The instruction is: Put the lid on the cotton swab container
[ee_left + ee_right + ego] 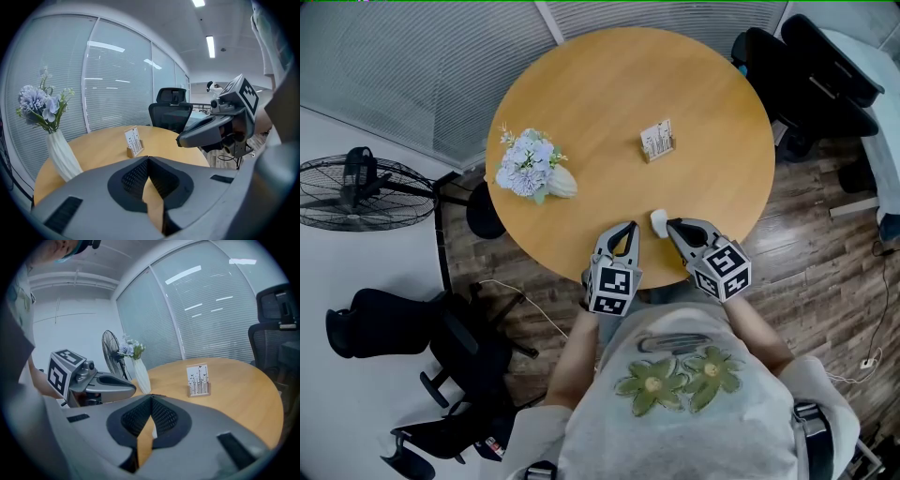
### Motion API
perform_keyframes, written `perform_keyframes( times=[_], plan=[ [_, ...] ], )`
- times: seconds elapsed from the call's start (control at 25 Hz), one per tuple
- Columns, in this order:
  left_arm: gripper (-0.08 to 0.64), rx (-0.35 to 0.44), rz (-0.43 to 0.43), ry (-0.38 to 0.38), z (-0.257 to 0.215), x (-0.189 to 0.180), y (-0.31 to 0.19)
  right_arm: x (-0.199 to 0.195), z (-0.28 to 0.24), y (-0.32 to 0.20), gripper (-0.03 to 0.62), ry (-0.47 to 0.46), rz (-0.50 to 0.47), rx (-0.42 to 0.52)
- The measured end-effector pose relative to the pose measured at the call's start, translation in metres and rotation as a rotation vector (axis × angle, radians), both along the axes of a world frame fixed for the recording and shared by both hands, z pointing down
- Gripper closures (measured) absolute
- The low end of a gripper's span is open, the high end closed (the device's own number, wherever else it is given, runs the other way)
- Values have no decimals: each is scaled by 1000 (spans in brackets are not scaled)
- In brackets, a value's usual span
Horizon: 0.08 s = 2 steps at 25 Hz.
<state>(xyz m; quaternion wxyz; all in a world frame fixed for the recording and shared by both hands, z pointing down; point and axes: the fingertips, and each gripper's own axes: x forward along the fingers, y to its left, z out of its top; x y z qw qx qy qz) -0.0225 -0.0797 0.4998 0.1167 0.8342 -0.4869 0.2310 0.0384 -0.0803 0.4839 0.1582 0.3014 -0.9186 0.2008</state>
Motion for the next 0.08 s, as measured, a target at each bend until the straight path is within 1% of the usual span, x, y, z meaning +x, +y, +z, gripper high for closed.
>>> perform_keyframes(
  times=[0.08],
  plan=[
    [558,0,1,-2,0,0,-2,-1,0,-1,595,0,-1,-1]
  ],
)
